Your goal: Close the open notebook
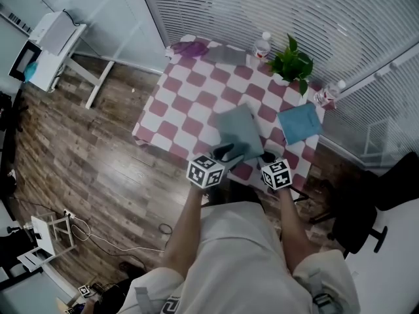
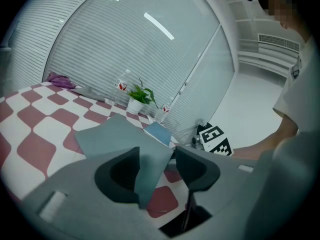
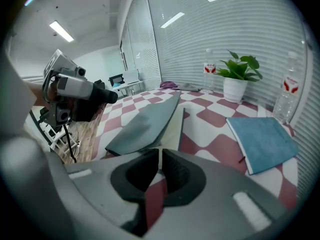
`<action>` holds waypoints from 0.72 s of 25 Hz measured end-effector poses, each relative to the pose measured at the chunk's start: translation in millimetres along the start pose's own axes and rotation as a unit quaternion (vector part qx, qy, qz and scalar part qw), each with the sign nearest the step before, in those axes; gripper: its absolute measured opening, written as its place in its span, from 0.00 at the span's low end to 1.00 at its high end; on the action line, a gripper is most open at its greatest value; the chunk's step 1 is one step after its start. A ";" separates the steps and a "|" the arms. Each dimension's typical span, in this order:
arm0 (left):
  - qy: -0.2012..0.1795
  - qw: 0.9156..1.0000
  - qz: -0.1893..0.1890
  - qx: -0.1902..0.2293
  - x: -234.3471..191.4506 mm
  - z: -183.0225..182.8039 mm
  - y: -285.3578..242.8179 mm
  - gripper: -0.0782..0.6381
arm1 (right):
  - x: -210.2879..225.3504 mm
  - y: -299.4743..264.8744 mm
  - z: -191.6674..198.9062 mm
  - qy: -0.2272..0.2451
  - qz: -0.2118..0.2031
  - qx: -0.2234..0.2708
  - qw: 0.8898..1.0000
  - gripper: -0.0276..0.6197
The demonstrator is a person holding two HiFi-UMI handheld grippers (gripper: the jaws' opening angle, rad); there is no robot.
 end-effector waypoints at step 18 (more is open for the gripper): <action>-0.003 1.000 -0.021 0.020 5.3 7.3 24.2 0.40 | -19.2 35.5 14.4 -0.012 0.039 0.022 0.999 0.08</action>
Point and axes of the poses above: the fingertips, and each gripper's own axes: y backward along the fingers, x to its right, z out of its underside, the point moved 10 cm from there along y, backward along the fingers, and after that the axes turned 9 degrees about -y, right-handed, at the moved point
